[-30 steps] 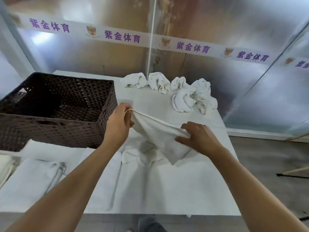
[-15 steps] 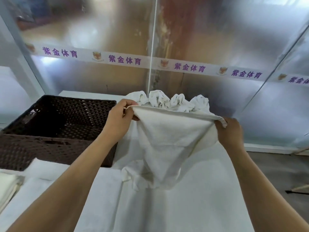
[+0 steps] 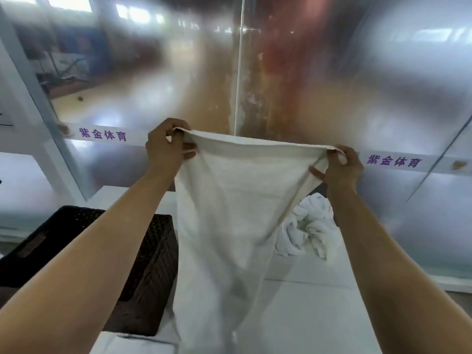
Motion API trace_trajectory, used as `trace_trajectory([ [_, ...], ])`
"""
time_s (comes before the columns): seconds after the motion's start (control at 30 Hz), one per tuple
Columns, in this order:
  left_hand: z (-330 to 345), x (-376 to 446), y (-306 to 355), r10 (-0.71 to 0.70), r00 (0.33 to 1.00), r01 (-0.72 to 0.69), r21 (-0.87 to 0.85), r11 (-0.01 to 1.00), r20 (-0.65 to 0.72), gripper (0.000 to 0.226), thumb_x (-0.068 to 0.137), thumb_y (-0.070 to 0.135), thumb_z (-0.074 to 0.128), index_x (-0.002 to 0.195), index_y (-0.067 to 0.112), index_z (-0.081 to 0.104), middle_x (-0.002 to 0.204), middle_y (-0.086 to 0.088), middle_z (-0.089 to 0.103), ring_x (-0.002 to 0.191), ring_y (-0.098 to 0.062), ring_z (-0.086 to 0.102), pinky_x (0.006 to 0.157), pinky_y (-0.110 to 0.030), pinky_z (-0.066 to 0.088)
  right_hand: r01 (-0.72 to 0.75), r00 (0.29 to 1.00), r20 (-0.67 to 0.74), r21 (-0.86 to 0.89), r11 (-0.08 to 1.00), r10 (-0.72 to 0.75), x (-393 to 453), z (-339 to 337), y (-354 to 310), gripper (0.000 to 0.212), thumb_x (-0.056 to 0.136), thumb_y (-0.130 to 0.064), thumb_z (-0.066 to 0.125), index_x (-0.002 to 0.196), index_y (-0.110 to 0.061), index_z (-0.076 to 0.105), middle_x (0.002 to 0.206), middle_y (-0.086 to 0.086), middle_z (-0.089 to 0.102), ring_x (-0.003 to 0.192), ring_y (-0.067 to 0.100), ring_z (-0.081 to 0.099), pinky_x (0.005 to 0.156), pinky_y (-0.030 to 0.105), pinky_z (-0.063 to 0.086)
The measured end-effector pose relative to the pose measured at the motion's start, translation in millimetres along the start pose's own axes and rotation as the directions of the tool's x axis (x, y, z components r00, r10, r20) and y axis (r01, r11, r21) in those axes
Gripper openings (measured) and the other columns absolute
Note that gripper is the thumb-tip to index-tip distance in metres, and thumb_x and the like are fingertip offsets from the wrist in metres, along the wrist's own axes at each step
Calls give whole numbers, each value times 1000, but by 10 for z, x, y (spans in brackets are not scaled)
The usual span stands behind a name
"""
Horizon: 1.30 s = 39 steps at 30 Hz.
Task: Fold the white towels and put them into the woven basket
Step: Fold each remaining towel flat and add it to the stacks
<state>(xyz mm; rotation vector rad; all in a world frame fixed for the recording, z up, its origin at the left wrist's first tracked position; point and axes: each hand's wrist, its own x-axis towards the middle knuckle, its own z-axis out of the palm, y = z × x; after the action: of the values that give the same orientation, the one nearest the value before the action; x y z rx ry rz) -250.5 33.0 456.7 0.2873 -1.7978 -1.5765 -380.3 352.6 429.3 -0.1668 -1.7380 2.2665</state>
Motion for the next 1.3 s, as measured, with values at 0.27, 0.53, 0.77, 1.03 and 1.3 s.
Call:
trace_trajectory([
  [0.27,-21,417,696,293,947,-295,3,956,-132,36,92,4,43,83,28,68,88,4,65,78,-35,73,76,-51,62,472,879,122,-97,876,-460,220,237,-885,12,94,-25,63,90,-37,61,91,-30,64,82,-4,60,80,39,62],
  [0.53,-160,-68,550,318,940,-323,-15,946,-123,30,91,0,46,99,13,71,94,-5,58,75,-29,62,79,-48,62,413,901,127,49,910,-415,-251,-97,-801,11,97,-12,62,100,-22,64,115,-4,61,99,5,60,83,39,63],
  [0.77,-564,-956,27,174,981,-175,-1,985,-83,34,92,-5,46,103,12,73,92,-1,68,76,-25,66,79,-42,62,296,952,76,24,955,-297,-1032,-626,-179,13,96,-5,63,107,-12,61,123,15,61,98,5,64,79,29,61],
  [1.03,-1123,-2247,-615,-30,999,31,5,1000,-42,13,102,19,59,106,10,66,94,-10,70,87,-21,70,75,-29,62,157,988,22,-129,979,-155,-1943,-1542,461,16,93,-19,71,89,-34,73,96,-5,69,90,15,65,72,29,59],
  [1.3,-1490,-3638,-1235,-154,982,117,291,950,106,19,104,24,53,90,26,66,84,11,70,78,-2,62,71,-12,46,-169,982,-130,-239,956,141,-2873,-2609,1542,13,93,-26,74,103,-19,78,89,-8,71,73,16,58,56,27,51],
])
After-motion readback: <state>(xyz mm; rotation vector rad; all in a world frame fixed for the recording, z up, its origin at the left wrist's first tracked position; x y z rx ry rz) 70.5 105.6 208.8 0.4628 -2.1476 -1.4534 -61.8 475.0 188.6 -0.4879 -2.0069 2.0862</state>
